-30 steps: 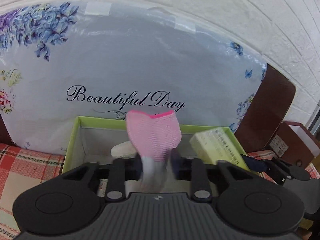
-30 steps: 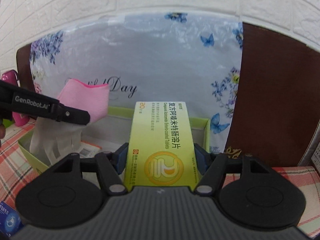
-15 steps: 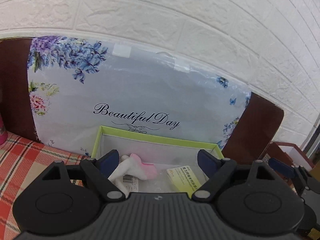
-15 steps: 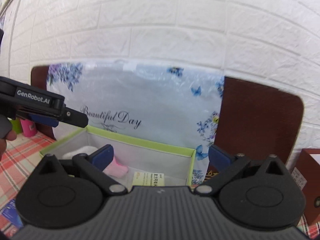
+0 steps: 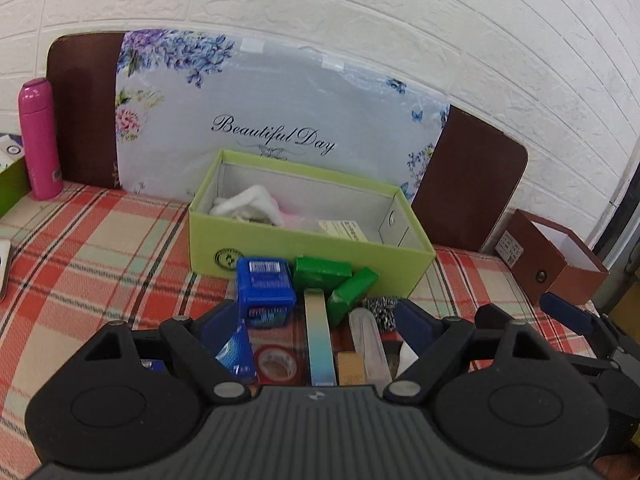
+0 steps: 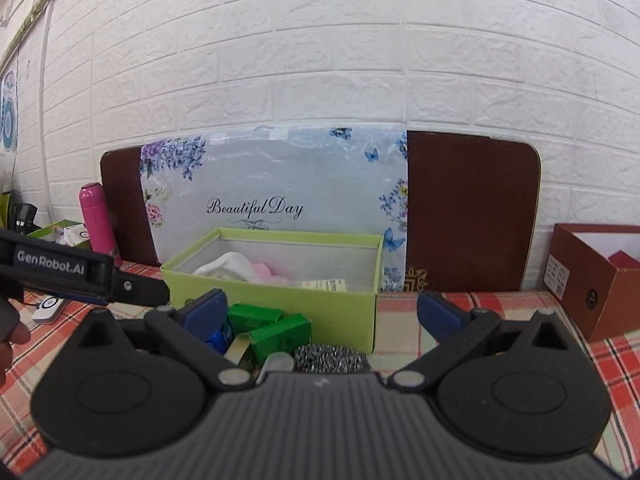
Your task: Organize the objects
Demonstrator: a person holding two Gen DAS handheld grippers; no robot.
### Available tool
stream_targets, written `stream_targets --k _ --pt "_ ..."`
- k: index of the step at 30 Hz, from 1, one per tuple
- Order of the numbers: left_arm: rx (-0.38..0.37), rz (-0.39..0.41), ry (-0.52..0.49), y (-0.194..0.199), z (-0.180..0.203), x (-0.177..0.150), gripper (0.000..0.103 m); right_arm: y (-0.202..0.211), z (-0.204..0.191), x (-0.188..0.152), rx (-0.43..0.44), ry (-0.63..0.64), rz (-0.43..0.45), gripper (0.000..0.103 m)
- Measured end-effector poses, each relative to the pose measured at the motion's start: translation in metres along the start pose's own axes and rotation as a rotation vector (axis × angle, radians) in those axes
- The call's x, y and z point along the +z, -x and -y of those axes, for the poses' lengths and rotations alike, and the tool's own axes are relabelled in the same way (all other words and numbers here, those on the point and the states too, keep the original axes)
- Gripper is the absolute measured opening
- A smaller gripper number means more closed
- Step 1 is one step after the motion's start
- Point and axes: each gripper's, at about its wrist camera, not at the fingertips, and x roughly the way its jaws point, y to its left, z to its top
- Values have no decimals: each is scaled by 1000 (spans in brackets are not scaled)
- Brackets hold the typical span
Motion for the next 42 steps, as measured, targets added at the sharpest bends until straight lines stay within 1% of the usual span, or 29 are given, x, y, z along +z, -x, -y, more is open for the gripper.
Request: stream_targets --k 3,9,15,20,25,28,30,32,34,39,42 --pt "55 -21 1 4 -2 -19 89 10 1 -15 -3 -33 -29 103" --pt "144 -63 7 7 -14 -39 89 16 1 -37 -30 -71 -96 103" --pt "180 -90 4 10 -22 -50 89 16 -7 -47 -34 -71 -126 103" --pt "199 -104 19 12 -29 -58 89 13 -17 -54 -43 -25 -142 103" --pt "226 -126 45 9 -43 -64 89 6 -26 -64 -29 0 -170 102" --pt "247 -135 64 8 -54 -66 89 -2 -40 -68 4 30 -191 90" --pt "260 -139 81 7 -61 -66 89 -8 -53 -71 40 56 -205 86" --pt "264 -134 89 8 -68 -67 89 -16 -68 -75 86 83 -220 77" --pt "265 -123 84 9 -73 -68 89 -25 -81 -78 113 108 -234 72" --pt "232 -72 5 9 -83 -55 89 -45 -103 -81 115 129 -248 72" --pt "184 -44 -62 0 -88 -36 89 -44 -110 -80 132 133 -232 72"
